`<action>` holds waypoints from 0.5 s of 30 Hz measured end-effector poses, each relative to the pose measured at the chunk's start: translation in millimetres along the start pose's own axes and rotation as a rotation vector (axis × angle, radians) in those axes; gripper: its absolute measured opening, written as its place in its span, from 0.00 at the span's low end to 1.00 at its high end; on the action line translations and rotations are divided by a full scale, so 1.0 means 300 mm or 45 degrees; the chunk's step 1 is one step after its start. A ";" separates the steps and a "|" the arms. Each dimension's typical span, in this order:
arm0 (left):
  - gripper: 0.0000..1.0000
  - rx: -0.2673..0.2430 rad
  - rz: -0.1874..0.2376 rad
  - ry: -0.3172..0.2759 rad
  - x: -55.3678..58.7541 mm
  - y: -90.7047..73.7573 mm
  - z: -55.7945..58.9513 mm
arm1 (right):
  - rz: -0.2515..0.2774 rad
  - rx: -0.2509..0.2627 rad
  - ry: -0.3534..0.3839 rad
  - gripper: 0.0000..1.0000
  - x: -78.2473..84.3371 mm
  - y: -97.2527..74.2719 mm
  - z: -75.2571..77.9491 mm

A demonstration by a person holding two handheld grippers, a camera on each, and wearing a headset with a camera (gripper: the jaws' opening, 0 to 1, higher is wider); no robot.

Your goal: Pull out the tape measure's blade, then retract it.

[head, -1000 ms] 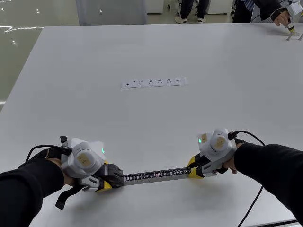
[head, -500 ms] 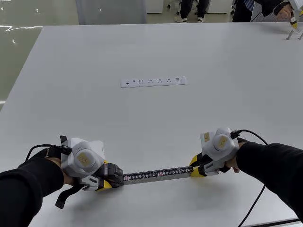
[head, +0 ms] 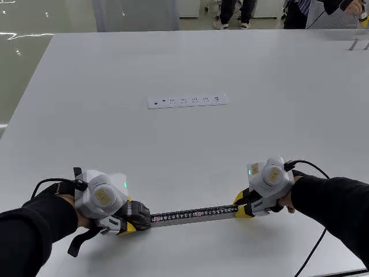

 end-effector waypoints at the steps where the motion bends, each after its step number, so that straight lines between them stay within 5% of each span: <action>1: 0.33 0.000 0.000 0.000 0.000 0.000 0.000 | 0.001 0.001 0.002 0.09 0.000 -0.001 -0.001; 15: 0.33 0.000 -0.006 0.001 0.003 0.001 -0.001 | 0.005 0.007 0.016 0.09 0.015 -0.008 0.005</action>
Point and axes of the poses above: the centre of the closed fingertips' face, and the gripper's own axes: y roughly forward along the fingers, z roughly to its right, x roughly out of its underside, the point moved 4 cm from there along -y, roughly backward along the fingers, and after that the axes turned 1 degree about -x, right-handed, at the moved point
